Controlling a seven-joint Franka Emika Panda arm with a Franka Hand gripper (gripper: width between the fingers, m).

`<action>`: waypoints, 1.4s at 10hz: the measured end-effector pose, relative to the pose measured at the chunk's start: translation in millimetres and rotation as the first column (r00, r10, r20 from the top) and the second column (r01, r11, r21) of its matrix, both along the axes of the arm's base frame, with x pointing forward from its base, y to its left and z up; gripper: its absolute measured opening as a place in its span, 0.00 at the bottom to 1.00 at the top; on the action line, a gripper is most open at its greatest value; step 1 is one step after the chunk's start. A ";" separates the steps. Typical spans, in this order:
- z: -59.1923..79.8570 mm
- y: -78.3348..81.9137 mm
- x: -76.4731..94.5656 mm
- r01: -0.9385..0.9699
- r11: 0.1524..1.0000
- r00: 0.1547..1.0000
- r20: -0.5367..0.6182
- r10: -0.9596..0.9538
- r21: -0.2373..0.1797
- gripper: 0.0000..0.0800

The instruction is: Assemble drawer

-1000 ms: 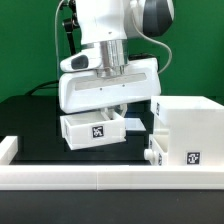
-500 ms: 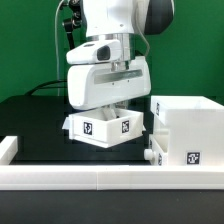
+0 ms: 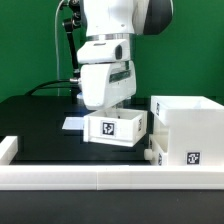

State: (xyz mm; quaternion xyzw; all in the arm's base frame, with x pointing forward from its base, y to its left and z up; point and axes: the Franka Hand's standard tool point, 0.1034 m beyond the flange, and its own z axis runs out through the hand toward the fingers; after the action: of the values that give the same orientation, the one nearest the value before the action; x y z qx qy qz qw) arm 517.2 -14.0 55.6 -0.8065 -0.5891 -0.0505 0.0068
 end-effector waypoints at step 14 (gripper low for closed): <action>0.0 -2.6 17.4 -0.218 0.976 0.975 -0.049 0.217 -0.026 0.06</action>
Offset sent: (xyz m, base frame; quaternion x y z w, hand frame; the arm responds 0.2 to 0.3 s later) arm 0.0000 0.0000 0.0000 0.0000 0.0000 0.0000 1.0000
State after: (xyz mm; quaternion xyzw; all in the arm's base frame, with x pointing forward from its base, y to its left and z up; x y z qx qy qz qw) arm 534.6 -16.7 55.6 -0.7381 -0.6742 -0.0219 0.0131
